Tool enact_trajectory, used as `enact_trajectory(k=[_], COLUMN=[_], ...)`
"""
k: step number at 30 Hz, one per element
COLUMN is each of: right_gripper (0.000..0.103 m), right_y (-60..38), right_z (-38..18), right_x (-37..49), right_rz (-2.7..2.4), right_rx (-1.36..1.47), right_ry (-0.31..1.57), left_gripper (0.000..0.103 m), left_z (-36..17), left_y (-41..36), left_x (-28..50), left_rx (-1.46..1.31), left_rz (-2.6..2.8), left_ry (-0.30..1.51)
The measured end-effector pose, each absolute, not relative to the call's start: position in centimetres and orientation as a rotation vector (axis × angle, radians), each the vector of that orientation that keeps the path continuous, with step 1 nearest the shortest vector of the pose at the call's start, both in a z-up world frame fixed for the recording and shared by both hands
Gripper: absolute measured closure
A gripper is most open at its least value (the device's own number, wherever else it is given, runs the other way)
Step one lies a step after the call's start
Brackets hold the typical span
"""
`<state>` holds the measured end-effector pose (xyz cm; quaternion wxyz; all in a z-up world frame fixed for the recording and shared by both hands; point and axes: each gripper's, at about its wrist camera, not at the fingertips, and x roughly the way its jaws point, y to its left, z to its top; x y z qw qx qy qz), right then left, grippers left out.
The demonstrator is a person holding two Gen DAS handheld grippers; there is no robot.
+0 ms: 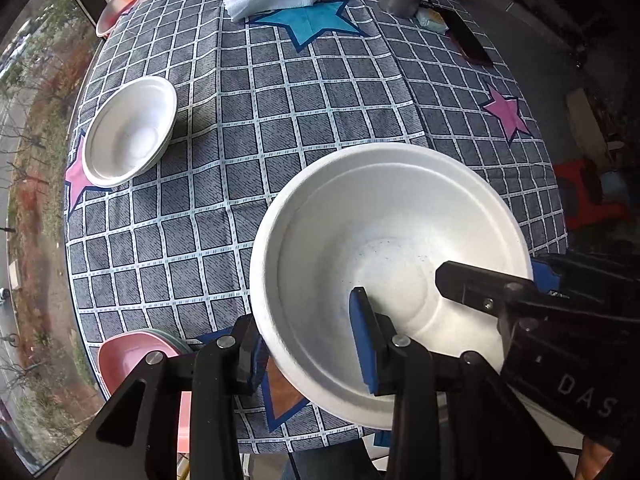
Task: Organize plates and bowls
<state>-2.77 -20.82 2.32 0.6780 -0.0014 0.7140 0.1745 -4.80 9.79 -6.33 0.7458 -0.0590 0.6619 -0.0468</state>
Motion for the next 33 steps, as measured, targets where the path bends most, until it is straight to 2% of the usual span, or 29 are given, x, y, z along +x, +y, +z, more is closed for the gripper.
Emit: enact_trajectory(k=[15, 17, 19, 20, 21, 22, 23, 33], right_gripper=[0.075, 0.074, 0.074, 0.065, 0.036, 0.024, 0.018, 0.018], right_y=[-28.7, -29.3, -29.9, -30.1, -30.4, -30.7, -31.0, -34.0], right_z=[0.0, -0.7, -1.8, -2.2, -2.5, -2.5, -2.4, -2.5], right_x=[-5.9, -6.0, -6.3, -6.5, -6.7, -7.0, -7.2, -7.9], right_rz=[0.245, 0.224, 0.202, 0.191, 0.181, 0.176, 0.181, 0.026], right_rx=[0.121, 0.124, 0.135, 0.138, 0.145, 0.161, 0.183, 0.291], right_ry=[1.651, 1.654, 1.673, 1.686, 1.692, 1.682, 1.665, 1.641], left_gripper=[0.064, 0.058, 0.043, 0.038, 0.030, 0.024, 0.023, 0.023], left_z=[-9.7, -10.5, -11.0, -11.0, -10.9, -10.8, -10.7, -10.2], left_y=[2.3, 1.7, 1.6, 1.7, 2.0, 2.4, 2.8, 7.3], left_x=[-5.3, -5.4, -5.7, -5.9, -6.1, -6.2, -6.4, -6.9], left_rx=[0.128, 0.153, 0.190, 0.198, 0.199, 0.197, 0.192, 0.125], left_rz=[-0.304, -0.314, -0.294, -0.288, -0.285, -0.278, -0.268, -0.145], left_ry=[1.492, 1.521, 1.541, 1.542, 1.539, 1.537, 1.538, 1.578])
